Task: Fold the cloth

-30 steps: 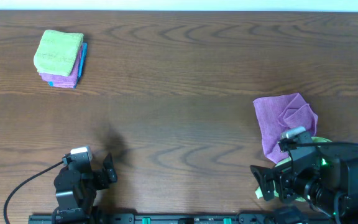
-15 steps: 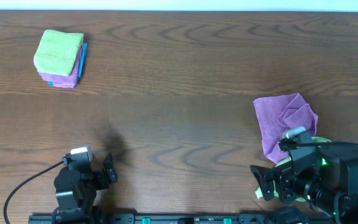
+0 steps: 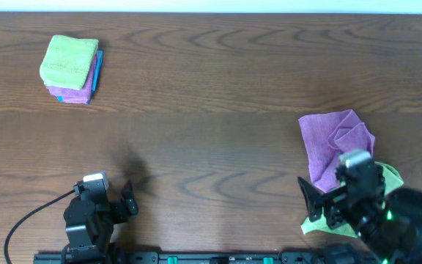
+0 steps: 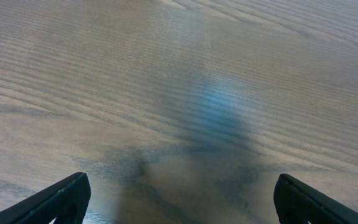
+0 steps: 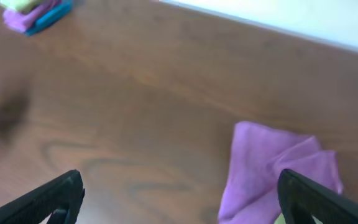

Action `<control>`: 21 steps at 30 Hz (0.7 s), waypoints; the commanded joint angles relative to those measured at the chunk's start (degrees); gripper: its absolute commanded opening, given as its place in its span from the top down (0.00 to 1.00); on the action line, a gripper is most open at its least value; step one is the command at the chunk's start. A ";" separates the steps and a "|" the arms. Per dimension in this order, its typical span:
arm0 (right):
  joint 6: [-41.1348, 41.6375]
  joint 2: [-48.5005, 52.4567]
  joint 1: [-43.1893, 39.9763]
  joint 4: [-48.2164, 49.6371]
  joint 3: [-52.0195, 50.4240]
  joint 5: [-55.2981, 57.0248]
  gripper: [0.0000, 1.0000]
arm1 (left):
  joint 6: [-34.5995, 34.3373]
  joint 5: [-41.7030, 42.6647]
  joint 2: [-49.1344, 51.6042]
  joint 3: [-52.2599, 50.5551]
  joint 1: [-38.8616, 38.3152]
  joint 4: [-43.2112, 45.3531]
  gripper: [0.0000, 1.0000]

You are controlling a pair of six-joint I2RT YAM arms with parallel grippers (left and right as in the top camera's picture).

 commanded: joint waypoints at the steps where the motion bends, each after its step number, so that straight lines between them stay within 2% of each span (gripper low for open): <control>1: -4.33 -5.88 -3.08 3.19 -7.06 0.52 0.01 | -0.63 -0.63 -0.37 -1.03 0.17 -0.79 0.05; 6: -4.33 -14.19 -6.58 7.32 -17.57 0.55 0.01 | -0.63 -0.66 -0.37 -1.03 0.17 -0.79 0.05; 14: -4.33 -24.55 -7.13 9.33 -30.82 0.55 0.01 | -0.63 -0.66 -0.37 -1.03 0.17 -0.79 0.05; 21: -4.33 -24.85 -7.06 9.31 -35.41 0.55 0.01 | -0.66 -0.63 -0.37 -1.03 0.17 -0.79 0.05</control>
